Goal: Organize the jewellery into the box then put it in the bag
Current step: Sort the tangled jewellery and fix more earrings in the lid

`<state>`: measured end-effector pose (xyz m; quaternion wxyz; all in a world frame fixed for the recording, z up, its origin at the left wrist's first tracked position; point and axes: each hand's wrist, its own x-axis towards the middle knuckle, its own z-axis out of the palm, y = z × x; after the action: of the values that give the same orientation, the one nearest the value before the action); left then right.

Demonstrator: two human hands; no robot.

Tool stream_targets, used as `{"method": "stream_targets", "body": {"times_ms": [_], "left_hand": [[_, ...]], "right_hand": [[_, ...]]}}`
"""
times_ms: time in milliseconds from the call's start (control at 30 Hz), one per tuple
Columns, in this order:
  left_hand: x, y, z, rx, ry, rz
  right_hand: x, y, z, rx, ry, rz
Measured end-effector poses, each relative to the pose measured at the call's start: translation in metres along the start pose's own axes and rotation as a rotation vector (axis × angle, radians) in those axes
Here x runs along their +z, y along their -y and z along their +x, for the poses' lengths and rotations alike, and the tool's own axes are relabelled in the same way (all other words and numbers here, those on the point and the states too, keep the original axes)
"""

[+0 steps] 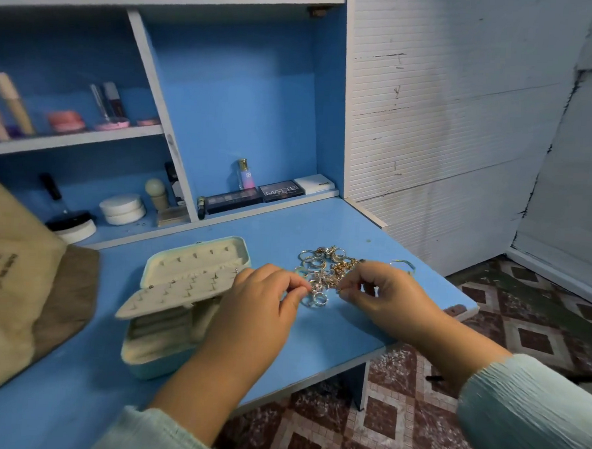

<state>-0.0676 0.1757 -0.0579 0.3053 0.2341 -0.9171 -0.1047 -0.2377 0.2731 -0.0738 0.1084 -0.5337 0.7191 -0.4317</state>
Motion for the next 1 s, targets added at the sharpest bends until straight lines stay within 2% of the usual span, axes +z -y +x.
{"method": "stream_targets", "body": {"times_ms": [100, 300, 467, 633, 700, 867, 1000], "left_hand": [[-0.022, 0.015, -0.010, -0.012, -0.043, 0.051], [-0.069, 0.040, -0.007, -0.180, -0.069, 0.076], [-0.109, 0.073, 0.023, -0.399, 0.120, -0.014], [-0.120, 0.117, 0.061, -0.449, 0.467, -0.088], [-0.115, 0.129, 0.069, -0.495, 0.561, -0.172], [-0.104, 0.140, 0.083, -0.557, 0.697, -0.235], [-0.098, 0.149, 0.090, -0.677, 0.729, -0.472]], "right_hand": [[0.025, 0.025, 0.005, -0.066, 0.100, 0.008], [0.066, 0.051, 0.018, -0.167, 0.185, 0.013], [0.082, 0.058, 0.023, -0.173, 0.097, 0.051], [0.087, 0.064, 0.033, -0.200, 0.001, 0.136], [0.089, 0.066, 0.039, -0.212, -0.033, 0.152], [0.096, 0.067, 0.054, -0.216, -0.070, 0.106], [0.102, 0.065, 0.064, -0.211, -0.113, 0.064]]}}
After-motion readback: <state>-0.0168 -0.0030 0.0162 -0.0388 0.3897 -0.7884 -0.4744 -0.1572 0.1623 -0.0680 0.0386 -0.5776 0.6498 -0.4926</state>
